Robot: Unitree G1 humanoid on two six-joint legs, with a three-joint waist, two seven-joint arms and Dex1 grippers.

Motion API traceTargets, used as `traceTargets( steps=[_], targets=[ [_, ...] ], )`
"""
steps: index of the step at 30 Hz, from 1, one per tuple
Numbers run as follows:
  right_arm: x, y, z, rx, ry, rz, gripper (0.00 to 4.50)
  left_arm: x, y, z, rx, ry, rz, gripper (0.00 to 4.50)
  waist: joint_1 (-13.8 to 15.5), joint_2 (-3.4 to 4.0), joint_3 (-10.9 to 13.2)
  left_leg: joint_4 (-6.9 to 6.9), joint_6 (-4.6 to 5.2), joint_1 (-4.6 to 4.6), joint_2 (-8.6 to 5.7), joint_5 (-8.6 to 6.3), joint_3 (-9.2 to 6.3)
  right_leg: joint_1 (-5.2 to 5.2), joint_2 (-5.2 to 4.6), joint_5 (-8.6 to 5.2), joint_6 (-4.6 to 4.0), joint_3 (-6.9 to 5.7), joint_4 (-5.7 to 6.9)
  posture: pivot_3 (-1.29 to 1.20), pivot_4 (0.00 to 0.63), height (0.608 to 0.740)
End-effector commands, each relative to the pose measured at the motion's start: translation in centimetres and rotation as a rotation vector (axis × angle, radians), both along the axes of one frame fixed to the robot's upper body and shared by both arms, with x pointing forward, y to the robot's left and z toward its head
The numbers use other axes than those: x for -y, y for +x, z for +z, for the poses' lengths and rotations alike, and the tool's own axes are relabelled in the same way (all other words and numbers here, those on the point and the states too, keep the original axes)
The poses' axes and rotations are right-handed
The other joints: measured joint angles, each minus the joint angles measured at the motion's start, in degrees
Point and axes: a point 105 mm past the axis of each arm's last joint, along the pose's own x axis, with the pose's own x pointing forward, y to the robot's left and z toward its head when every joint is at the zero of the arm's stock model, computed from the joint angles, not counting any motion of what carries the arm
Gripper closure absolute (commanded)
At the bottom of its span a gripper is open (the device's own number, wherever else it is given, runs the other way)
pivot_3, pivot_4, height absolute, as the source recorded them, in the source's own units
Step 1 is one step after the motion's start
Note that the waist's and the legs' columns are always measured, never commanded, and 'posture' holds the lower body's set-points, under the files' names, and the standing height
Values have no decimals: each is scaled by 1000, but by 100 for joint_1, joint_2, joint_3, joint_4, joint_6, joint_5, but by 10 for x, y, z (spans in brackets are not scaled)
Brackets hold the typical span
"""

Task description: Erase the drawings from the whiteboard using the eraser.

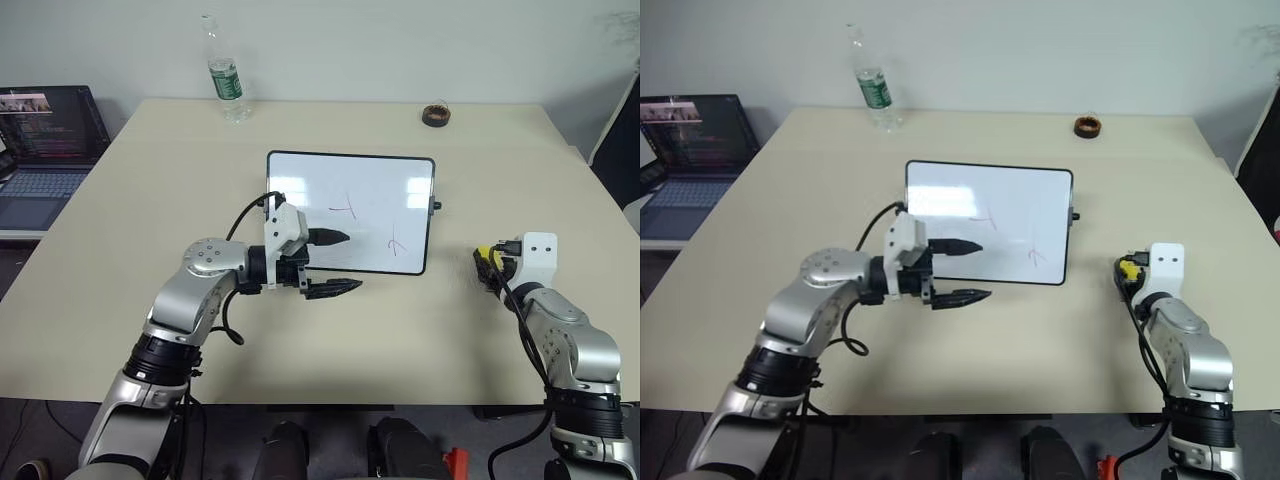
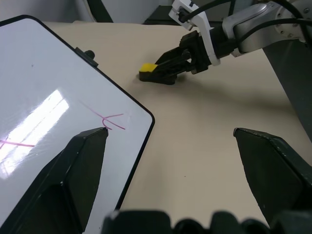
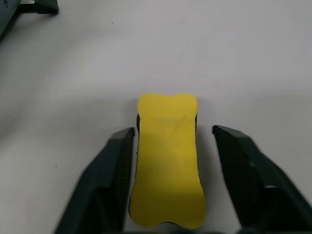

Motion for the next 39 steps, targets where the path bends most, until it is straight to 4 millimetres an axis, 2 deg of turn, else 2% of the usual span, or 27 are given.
traceTargets(
  steps=[1,2,3,6,10,13,15,18,21,25,32,35,39],
  targets=[
    [-1,3,11,48,-6,5,3207,-12,2,3,34,1,51,0,-5,0,0,0,0,0,0,0,0,0,0,0,0,0,0,0,150,740],
    [-1,3,11,49,-7,6,3475,-14,2,1,30,3,67,0,-5,0,0,0,0,0,1,0,-1,0,0,0,0,-2,0,0,150,740],
    [-1,2,12,49,-7,7,3509,-17,2,-1,24,1,81,0,-5,0,0,0,0,1,1,0,-1,0,0,0,0,-2,1,0,150,740],
    [-3,-1,16,64,-7,21,3509,-27,0,-7,-1,1,133,0,-6,0,0,0,0,1,2,0,-2,0,0,0,0,-2,1,0,150,740],
    [-18,-12,38,128,-37,123,3509,-46,-6,-20,-31,28,246,0,-19,4,2,-3,1,-4,11,-1,-1,-9,-6,0,0,3,1,0,150,740],
    [-37,-24,54,167,-85,241,3509,-55,-8,-24,-44,32,314,0,-1,4,3,0,1,-7,12,-1,-6,-9,-10,0,0,-3,1,0,150,740],
    [-56,-33,64,196,-135,359,3509,-57,-11,-26,-49,41,330,0,10,4,3,1,1,-5,12,0,-8,-6,-10,0,0,-4,1,0,150,740],
    [-80,-42,70,222,-256,504,3509,-55,-12,-25,-47,34,333,0,18,4,2,2,1,-2,9,0,-8,-3,-9,-1,1,-4,1,0,150,740],
    [-99,-37,70,259,-408,600,3509,-51,-9,-24,-41,26,321,0,21,2,3,3,1,-1,4,0,-8,-1,-9,-1,1,-7,0,0,150,740],
    [-118,-14,70,311,-500,627,3509,-44,-6,-23,-28,32,292,0,7,0,4,4,0,1,3,0,-6,-1,-7,0,0,-6,1,0,150,740],
    [-124,23,78,353,-562,579,3509,-34,-4,-23,-18,36,260,0,29,-1,5,2,0,-10,4,0,-5,-10,-8,0,0,-7,-4,0,150,740],
    [-121,26,67,302,-638,630,3509,-30,-5,-24,-17,35,256,0,52,-1,5,2,0,-11,6,0,-6,-10,-10,0,0,-8,-3,0,150,740],
    [-118,15,44,192,-703,747,3509,-29,-6,-24,-21,29,259,0,75,-1,4,4,0,-7,5,0,-8,-5,-10,0,-1,-10,-2,0,150,740]
  ],
)
